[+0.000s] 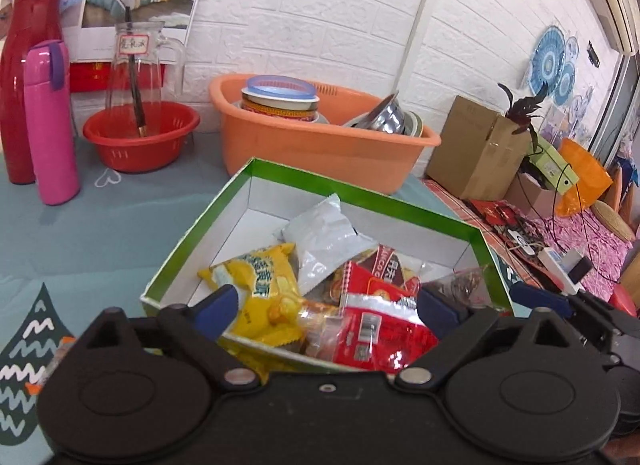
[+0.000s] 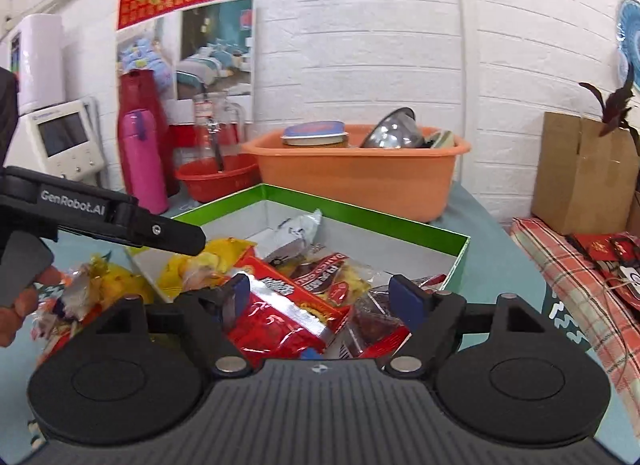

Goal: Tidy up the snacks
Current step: 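Carry both packets into the green box and open both tools, then grasp the nut zip bag with the pink strip using the left tool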

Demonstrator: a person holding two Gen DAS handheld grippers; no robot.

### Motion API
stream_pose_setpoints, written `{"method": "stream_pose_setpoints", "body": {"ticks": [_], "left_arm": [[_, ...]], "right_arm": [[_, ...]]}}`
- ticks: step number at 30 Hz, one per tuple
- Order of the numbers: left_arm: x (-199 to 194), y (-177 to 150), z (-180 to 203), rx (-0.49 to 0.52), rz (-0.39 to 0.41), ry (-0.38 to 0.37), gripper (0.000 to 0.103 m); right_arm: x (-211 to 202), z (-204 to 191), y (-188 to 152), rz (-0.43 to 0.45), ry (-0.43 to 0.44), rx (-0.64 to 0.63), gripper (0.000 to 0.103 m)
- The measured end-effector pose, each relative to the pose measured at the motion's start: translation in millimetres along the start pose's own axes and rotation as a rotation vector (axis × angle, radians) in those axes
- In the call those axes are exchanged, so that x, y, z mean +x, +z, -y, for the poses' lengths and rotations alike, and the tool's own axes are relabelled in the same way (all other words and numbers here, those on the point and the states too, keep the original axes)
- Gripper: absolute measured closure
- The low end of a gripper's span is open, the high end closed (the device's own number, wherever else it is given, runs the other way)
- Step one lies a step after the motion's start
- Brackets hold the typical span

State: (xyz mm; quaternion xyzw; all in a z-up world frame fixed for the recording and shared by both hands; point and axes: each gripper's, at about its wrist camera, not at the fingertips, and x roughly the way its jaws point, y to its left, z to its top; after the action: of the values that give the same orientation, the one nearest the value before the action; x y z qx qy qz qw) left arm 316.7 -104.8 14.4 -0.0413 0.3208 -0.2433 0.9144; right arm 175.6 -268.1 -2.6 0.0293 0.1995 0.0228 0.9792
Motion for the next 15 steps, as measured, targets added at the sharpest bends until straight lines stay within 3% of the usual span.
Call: {"method": "stream_pose_setpoints", "body": {"ticks": [10,15], "left_arm": [[-69,-21,12,-0.026,-0.005,-0.039,0.000],[-91,-57,24,-0.039,-0.053,-0.131,0.000]], "right_arm": [[-72,1,4,0.072,0.062,0.040,0.000],[-106,4,-16,0.065,0.069,0.071,0.000]]}}
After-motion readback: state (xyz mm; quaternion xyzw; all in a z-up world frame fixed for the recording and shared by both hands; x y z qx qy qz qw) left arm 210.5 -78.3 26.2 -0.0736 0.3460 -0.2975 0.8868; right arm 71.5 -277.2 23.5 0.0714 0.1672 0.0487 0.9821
